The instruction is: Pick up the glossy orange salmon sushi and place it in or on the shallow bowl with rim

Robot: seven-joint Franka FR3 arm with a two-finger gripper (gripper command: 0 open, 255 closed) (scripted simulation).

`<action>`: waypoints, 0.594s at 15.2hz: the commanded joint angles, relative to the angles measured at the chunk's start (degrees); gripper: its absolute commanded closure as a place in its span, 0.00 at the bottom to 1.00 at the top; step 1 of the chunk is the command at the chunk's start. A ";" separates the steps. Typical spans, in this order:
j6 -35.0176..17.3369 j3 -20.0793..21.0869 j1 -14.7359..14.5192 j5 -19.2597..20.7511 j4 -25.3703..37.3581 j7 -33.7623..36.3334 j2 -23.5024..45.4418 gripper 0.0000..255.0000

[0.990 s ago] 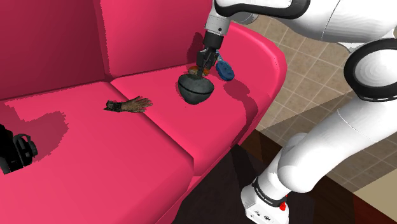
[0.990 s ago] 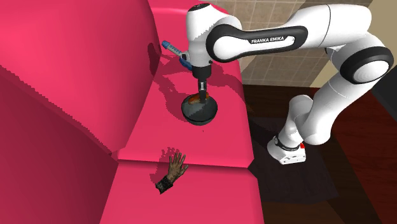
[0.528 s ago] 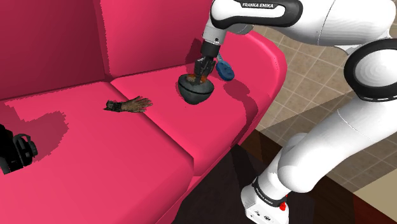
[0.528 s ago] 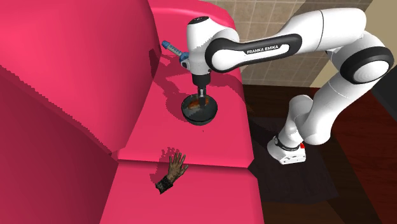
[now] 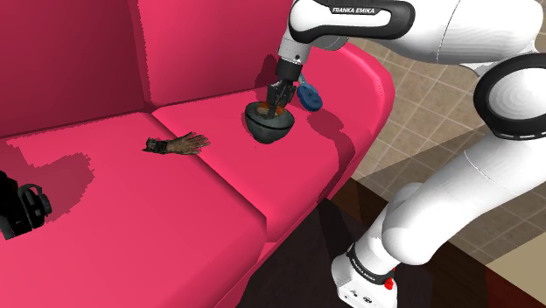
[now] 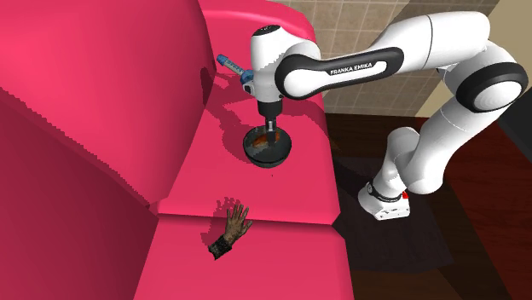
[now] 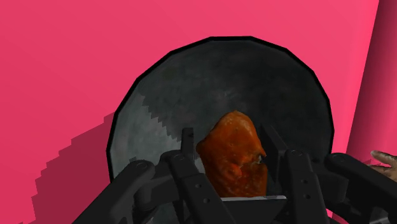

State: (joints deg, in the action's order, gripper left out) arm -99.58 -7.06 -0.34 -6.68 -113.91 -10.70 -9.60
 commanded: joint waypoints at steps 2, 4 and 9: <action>-0.01 0.00 0.00 0.00 0.00 0.00 -0.01 0.00; -0.01 0.00 0.00 0.00 0.00 0.00 -0.01 0.00; 5.80 -0.39 0.24 0.11 6.42 0.04 0.66 0.00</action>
State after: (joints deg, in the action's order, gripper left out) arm -95.80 -7.34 -0.19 -6.67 -109.09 -10.70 -8.58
